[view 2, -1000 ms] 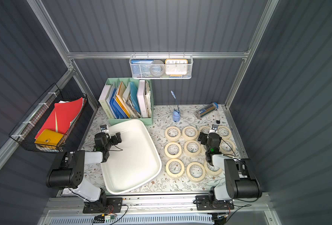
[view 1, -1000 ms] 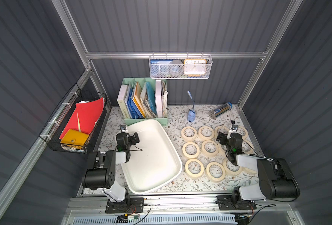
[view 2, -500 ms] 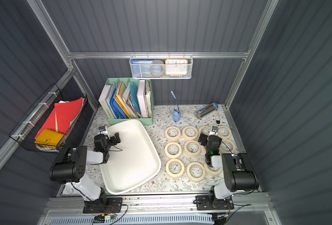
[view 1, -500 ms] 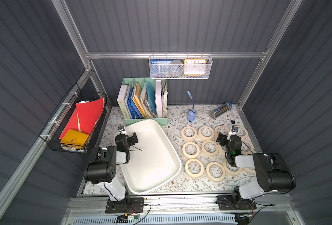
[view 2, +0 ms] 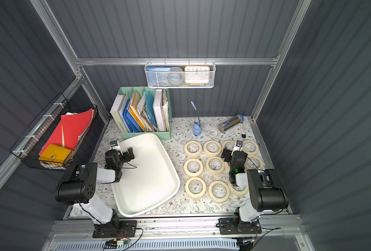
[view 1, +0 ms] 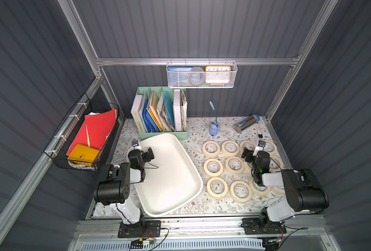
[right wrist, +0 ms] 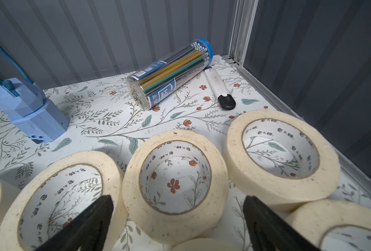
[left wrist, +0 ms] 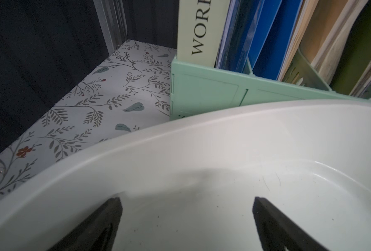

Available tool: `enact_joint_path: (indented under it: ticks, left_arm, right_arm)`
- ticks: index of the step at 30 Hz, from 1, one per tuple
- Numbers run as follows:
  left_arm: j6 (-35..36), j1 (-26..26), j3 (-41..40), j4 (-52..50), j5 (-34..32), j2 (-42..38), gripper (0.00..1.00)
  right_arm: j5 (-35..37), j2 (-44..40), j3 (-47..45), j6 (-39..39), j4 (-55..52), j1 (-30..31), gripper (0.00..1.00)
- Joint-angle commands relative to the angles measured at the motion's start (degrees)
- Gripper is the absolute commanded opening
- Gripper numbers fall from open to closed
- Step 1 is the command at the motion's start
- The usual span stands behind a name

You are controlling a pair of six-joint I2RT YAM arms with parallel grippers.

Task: Take out the art tape in the storage box
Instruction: Reset both arms

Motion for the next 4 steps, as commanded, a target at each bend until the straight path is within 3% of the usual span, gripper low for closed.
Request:
enact_joint_path:
  ticks: [1,4]
  left_arm:
    - [-0.03,0.16,-0.50,0.77,-0.96,-0.36,1.00]
    - [0.00,0.16,-0.50,0.77,-0.99,-0.36,1.00]
  right_arm:
    - [-0.32,0.53,0.00,-0.32,1.10,0.27,0.99]
    - [-0.27,0.44,-0.09,-0.29,1.18,0.27,0.99]
